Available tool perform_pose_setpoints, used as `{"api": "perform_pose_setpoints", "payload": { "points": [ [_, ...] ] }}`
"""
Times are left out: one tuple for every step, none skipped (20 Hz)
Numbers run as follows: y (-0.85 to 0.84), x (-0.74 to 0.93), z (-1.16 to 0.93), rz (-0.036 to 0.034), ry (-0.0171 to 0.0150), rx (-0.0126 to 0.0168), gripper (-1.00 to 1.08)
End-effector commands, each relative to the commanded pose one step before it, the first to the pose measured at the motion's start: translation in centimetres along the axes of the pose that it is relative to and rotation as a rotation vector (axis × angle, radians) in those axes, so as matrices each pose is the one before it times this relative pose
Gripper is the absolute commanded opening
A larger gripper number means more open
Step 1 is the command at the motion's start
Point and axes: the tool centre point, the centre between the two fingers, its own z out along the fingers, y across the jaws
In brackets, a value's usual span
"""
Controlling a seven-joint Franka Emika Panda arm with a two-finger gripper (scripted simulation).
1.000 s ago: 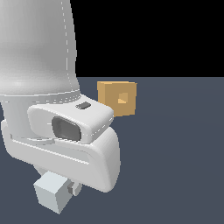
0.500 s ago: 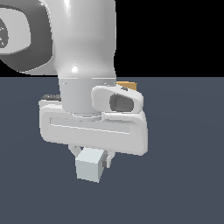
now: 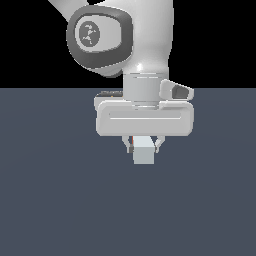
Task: Insert the peg into the horizontal hole in a box.
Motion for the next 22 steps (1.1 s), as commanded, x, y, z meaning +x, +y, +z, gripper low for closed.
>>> {"api": "perform_pose_setpoints", "payload": {
  "points": [
    [1.657,2.345,-0.771,-0.05972,-0.00019,-0.00279,-1.0],
    [0.626,0.911,-0.234,-0.02339,0.00014,-0.00004,-1.0],
    [0.619,0.902,-0.23,-0.02316,0.00015,-0.00003,-1.0],
    [0.59,0.859,-0.218,-0.02208,0.00016,-0.00002,-1.0],
    [0.557,0.811,-0.204,-0.02084,0.00016,-0.00002,-1.0],
    [0.524,0.763,-0.192,-0.01962,0.00017,-0.00002,-1.0],
    [0.492,0.715,-0.179,-0.01839,0.00016,-0.00002,-1.0],
    [0.461,0.67,-0.167,-0.01723,0.00016,-0.00001,-1.0],
    [0.429,0.624,-0.154,-0.01608,0.00016,0.0,-1.0],
    [0.397,0.578,-0.141,-0.01491,0.00016,0.00001,-1.0],
    [0.367,0.534,-0.128,-0.01378,0.00016,0.00001,-1.0],
    [0.338,0.492,-0.117,-0.01269,0.00015,0.00001,-1.0],
    [0.307,0.446,-0.106,-0.01153,0.00014,0.00001,-1.0],
    [0.276,0.402,-0.096,-0.01038,0.00013,0.00001,-1.0],
    [0.245,0.356,-0.085,-0.00921,0.00011,0.00001,-1.0],
    [0.215,0.313,-0.074,-0.00808,0.0001,0.00001,-1.0],
    [0.184,0.267,-0.063,-0.0069,0.00009,0.00001,-1.0],
    [0.153,0.221,-0.052,-0.00574,0.00008,0.00001,-1.0],
    [0.122,0.176,-0.041,-0.00458,0.00006,0.00001,-1.0],
    [0.091,0.133,-0.029,-0.00345,0.00005,0.00001,-1.0],
    [0.06,0.088,-0.018,-0.00229,0.00004,0.00001,-1.0],
    [0.03,0.047,-0.007,-0.0012,0.00002,0.00002,-1.0]
  ]
}}
